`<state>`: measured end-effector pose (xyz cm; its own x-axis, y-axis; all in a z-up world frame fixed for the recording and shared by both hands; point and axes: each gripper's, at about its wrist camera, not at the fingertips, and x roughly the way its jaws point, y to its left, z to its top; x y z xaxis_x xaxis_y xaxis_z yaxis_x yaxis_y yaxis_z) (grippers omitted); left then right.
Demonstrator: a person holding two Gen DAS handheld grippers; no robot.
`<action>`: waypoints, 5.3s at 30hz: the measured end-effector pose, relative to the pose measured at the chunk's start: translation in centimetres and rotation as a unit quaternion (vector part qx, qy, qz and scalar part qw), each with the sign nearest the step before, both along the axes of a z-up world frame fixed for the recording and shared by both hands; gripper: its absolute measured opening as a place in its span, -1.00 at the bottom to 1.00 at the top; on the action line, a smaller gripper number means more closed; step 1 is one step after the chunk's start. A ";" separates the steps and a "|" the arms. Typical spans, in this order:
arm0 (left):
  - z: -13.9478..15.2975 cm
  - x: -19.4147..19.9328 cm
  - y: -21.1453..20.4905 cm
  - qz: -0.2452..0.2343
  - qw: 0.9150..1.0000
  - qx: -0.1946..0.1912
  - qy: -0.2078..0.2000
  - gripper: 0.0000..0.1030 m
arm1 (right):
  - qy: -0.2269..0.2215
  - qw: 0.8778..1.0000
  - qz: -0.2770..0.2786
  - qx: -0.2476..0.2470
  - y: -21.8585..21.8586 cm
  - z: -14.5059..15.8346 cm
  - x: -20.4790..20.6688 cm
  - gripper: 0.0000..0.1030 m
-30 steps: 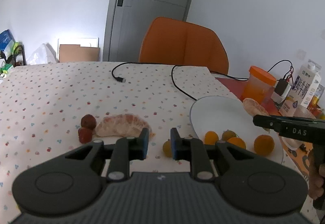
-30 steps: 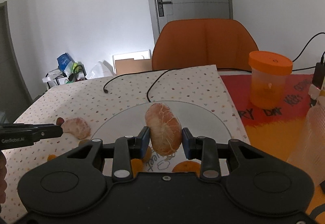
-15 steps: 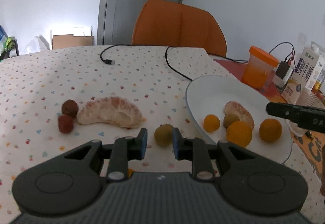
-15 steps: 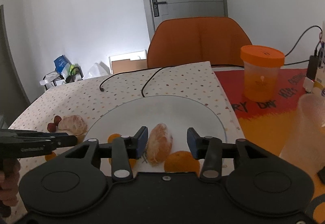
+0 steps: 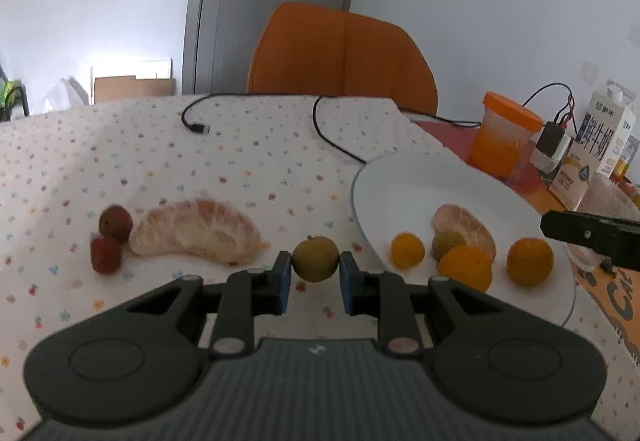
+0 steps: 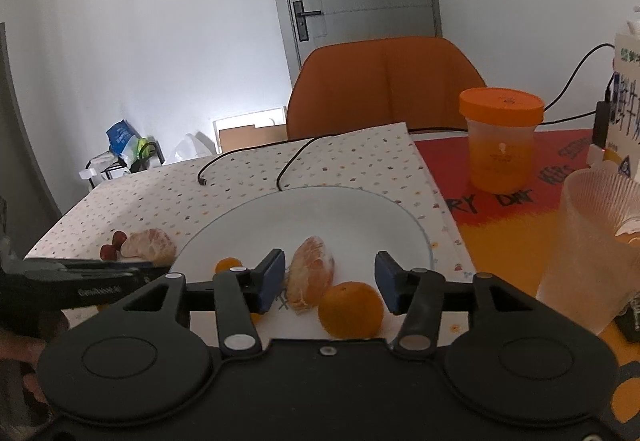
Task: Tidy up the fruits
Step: 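Lower the plum onto the plate and open the left tool, then move both open tools back toward the remaining fruit, then grasp the small orange kumquat with the right tool, then grasp a small brown round fruit with the left tool while the right tool holds the kumquat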
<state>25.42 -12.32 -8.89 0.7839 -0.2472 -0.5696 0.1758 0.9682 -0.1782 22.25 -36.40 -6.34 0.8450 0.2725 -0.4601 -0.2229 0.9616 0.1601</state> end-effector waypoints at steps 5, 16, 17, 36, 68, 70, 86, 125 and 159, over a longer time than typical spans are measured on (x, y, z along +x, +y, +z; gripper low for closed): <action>1.2 -0.2 -0.3 -0.003 1.000 -0.001 -0.016 -0.55 | -0.001 1.000 -0.008 0.000 -1.0 0.3 -0.1 0.00; 2.9 -1.0 -3.0 -0.048 0.999 -0.005 -0.022 -0.55 | -0.005 1.000 -0.021 0.008 -2.2 0.5 -0.4 0.00; 3.0 -1.0 -3.1 -0.050 0.998 -0.005 -0.022 -0.54 | -0.005 1.000 -0.021 0.008 -2.2 0.5 -0.4 0.00; 4.2 -2.6 2.2 0.017 0.999 0.003 -0.041 0.26 | -0.007 1.000 0.008 0.007 0.8 1.0 -0.7 0.21; 3.5 -7.1 11.8 0.095 0.995 0.004 -0.030 0.80 | -0.020 0.994 0.108 -0.006 10.5 1.9 -2.0 1.00; 3.5 -7.3 12.1 0.094 0.995 0.003 -0.029 0.80 | -0.023 0.993 0.112 -0.011 10.9 1.9 -2.2 1.00; 2.1 -9.1 14.7 0.112 0.993 -0.022 -0.020 0.71 | 0.012 0.985 0.170 -0.037 16.0 0.7 -2.9 0.44; -0.1 -6.4 14.3 0.106 0.994 -0.028 0.003 0.00 | 0.063 0.981 0.183 -0.032 18.7 -2.4 0.3 -0.56; -1.2 0.3 10.3 0.090 0.996 -0.015 -0.001 -0.60 | 0.052 0.989 0.134 -0.018 13.6 -0.6 2.2 -0.56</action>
<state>25.74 -2.05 -10.14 0.8179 -0.1199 -0.5628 0.0009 0.9783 -0.2072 24.45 -22.83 -6.97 0.6925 0.4620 -0.5540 -0.4548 0.8758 0.1618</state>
